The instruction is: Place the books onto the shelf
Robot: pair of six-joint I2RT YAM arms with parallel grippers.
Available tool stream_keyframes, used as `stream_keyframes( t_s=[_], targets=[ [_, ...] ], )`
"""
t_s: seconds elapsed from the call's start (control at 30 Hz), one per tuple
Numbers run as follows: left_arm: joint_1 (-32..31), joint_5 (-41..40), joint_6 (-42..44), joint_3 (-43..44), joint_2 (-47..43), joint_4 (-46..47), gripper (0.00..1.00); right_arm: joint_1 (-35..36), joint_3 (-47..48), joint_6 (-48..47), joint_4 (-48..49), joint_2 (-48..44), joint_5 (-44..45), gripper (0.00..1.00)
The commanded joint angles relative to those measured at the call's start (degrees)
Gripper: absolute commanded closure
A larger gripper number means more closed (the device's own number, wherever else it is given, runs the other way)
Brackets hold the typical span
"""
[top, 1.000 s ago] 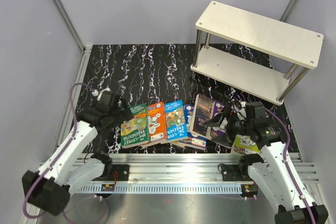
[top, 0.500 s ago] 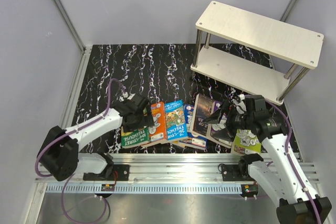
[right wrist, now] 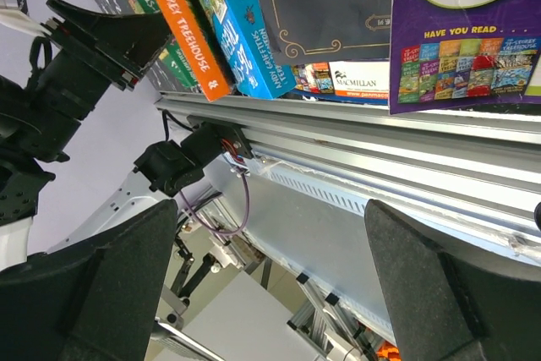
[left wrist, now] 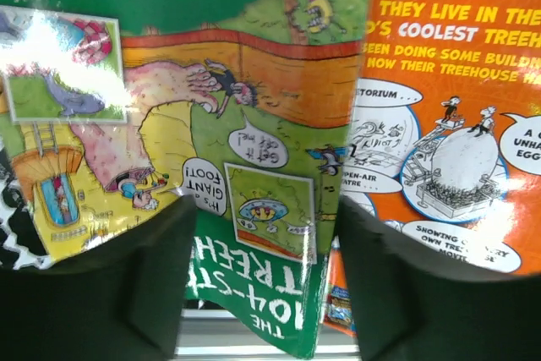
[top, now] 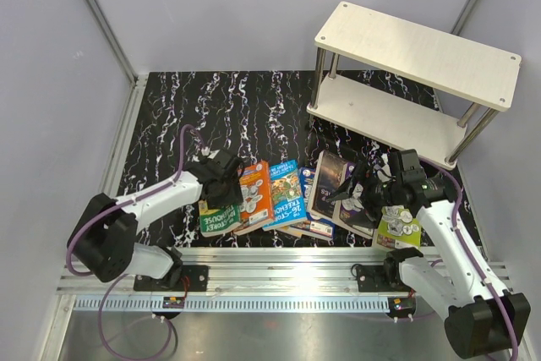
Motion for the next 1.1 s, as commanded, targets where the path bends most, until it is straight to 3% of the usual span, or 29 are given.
stream_keyframes(
  t_s=[0.0,0.1,0.13,0.23,0.5,0.73,0.93,1.07],
  targets=[
    [-1.3,14.3,-3.5,-9.7,13.6,19.9,0.50,0.3,2.9,-1.2,-1.2,0.5,1.8,0.00],
    [-1.4,14.4,-2.8,-10.2,13.9,21.0,0.74,0.4,2.8,-0.9,-1.7,0.5,2.4,0.00],
    [-1.3,14.5,-2.6,-10.3,13.9,21.0,0.86,0.4,2.7,-0.7,-1.6,0.3,2.6,0.00],
    [-1.3,13.7,-1.7,-9.8,13.1,19.6,1.00,0.4,2.5,-0.1,-1.2,-0.2,3.0,0.00],
    [-1.3,7.9,1.3,-1.7,-1.8,0.1,1.00,0.4,2.2,2.5,2.4,-1.0,3.2,0.00],
    [-1.4,10.4,5.9,15.0,-15.8,-10.6,1.00,0.4,-0.5,7.2,10.0,-0.8,-0.8,0.00],
    [-1.5,14.4,7.7,27.6,-19.5,-13.8,1.00,0.4,-2.5,19.3,32.6,0.1,-9.9,0.00],
    [-1.4,22.3,4.3,28.1,-23.0,-4.7,1.00,0.4,-3.3,27.1,48.1,1.5,-10.6,0.00]
  ],
)
